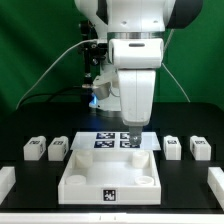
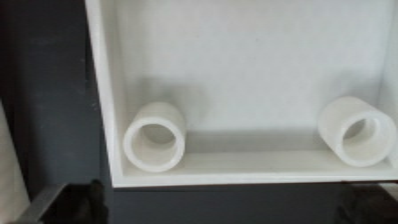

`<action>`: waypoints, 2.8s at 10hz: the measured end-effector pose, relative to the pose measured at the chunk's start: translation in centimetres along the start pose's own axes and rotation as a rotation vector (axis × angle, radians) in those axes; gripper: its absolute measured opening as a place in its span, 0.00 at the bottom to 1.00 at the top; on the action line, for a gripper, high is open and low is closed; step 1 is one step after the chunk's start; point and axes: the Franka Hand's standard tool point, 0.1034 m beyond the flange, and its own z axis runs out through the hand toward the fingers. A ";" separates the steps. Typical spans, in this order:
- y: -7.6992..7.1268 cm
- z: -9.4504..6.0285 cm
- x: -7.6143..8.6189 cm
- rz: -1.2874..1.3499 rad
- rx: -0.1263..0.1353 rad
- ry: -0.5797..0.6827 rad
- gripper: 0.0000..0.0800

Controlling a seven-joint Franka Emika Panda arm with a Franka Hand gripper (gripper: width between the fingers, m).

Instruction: Assemble one leg

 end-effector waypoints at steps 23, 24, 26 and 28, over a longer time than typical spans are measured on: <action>-7.9 7.8 -4.0 0.033 0.037 0.017 0.07; -7.4 7.7 -3.1 0.017 0.031 0.022 0.07; -5.9 7.8 0.0 -0.005 0.010 0.045 0.07; -4.3 7.8 3.5 -0.013 -0.009 0.069 0.07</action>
Offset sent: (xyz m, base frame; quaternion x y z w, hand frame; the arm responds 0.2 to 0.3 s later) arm -0.0822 -0.0384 -0.0422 -0.0038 -0.0077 -0.0451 0.9989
